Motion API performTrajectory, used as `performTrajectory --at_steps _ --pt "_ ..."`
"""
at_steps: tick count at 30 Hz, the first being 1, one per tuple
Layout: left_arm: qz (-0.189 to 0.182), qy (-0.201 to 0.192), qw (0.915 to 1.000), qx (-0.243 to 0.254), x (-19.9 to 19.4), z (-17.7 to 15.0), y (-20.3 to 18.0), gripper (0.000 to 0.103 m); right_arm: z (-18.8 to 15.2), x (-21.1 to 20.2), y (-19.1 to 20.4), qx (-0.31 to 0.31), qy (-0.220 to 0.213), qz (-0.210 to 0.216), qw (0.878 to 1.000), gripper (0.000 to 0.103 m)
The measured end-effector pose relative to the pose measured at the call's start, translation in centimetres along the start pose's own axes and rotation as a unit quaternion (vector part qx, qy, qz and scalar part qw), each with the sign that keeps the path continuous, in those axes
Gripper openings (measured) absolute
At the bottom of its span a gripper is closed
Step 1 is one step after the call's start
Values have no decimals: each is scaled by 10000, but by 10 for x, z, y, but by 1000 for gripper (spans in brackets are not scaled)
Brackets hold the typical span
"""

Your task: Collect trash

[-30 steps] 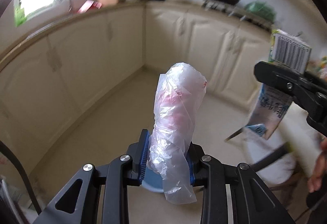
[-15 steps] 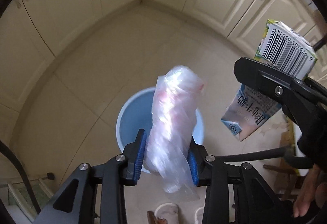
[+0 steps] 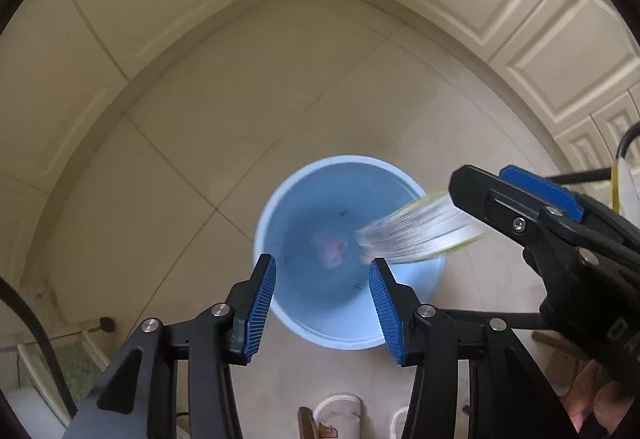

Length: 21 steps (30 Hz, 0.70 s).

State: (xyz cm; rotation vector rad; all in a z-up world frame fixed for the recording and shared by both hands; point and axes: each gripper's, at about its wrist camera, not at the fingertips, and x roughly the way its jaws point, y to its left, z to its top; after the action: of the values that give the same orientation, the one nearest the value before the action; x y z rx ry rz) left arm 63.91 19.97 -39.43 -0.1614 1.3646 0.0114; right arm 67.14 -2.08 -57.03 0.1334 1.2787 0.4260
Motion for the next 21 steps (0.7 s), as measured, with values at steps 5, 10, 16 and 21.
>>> performTrajectory --at_steps 5,10,16,21 --pt "233 -374 9988 -208 -39 -9 -13 45 -1 -31 21 -160 -148 24 9998 63" --pt "454 -1197 9908 -438 -106 -37 -27 48 -5 -96 63 -562 -589 -117 9966 95" --pt "890 -2364 9668 -378 -206 -73 -60 64 -27 -200 114 -1130 -1421 -522 9820 103" --pt "870 -3360 9375 -268 -282 -123 -127 86 -55 -298 141 -1280 -2307 -839 9609 103"
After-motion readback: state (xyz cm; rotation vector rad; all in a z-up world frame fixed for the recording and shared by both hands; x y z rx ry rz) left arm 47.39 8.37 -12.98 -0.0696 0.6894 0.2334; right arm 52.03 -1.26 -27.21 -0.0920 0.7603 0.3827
